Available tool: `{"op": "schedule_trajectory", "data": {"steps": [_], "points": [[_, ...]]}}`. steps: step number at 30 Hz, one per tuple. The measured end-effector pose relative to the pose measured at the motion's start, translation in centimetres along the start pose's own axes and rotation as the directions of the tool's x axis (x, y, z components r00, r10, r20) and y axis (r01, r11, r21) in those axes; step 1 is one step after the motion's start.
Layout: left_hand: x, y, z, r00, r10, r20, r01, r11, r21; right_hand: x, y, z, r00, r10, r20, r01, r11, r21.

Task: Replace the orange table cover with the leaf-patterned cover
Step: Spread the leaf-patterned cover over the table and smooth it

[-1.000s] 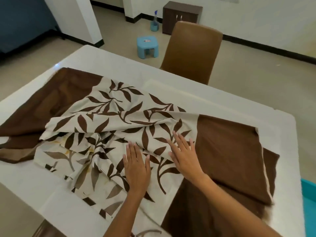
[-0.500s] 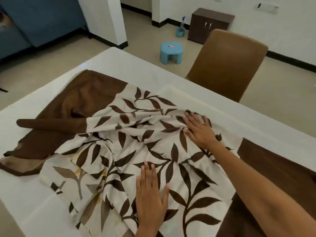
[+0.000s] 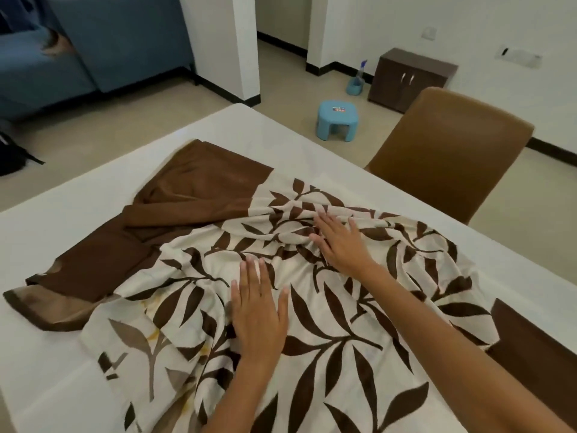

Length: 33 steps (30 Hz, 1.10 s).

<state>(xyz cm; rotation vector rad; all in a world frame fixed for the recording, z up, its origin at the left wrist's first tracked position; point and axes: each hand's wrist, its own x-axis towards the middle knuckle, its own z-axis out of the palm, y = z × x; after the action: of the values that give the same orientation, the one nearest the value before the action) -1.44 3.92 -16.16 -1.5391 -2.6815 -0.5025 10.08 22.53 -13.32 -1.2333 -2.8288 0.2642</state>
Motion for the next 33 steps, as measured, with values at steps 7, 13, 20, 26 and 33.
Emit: {"op": "schedule_trajectory", "data": {"steps": [7, 13, 20, 26, 33], "points": [[1.4, -1.5, 2.8, 0.998, -0.009, 0.054, 0.011, 0.999, -0.043, 4.8, 5.2, 1.6, 0.986, 0.157, 0.056, -0.149, 0.980, -0.134], [1.5, -1.5, 3.2, 0.999, -0.030, 0.025, 0.030, 0.999, -0.033, 5.7, 8.0, -1.1, 0.806, 0.592, -0.008, -0.589, 0.800, -0.114], [0.5, -0.3, 1.8, 0.998, 0.059, -0.019, -0.060, 0.995, -0.078, -6.1, -3.0, 4.7, 0.987, 0.121, -0.105, -0.122, 0.992, -0.009], [-6.0, 1.7, 2.3, 0.988, 0.111, 0.111, -0.103, 0.992, -0.071, -2.2, 1.6, 4.0, 0.986, 0.163, -0.037, -0.165, 0.985, -0.052], [-4.3, 1.4, 2.3, 0.987, 0.087, 0.136, -0.074, 0.992, -0.100, -15.9, -5.1, 4.8, 0.972, 0.229, -0.050, -0.220, 0.965, 0.142]]}}
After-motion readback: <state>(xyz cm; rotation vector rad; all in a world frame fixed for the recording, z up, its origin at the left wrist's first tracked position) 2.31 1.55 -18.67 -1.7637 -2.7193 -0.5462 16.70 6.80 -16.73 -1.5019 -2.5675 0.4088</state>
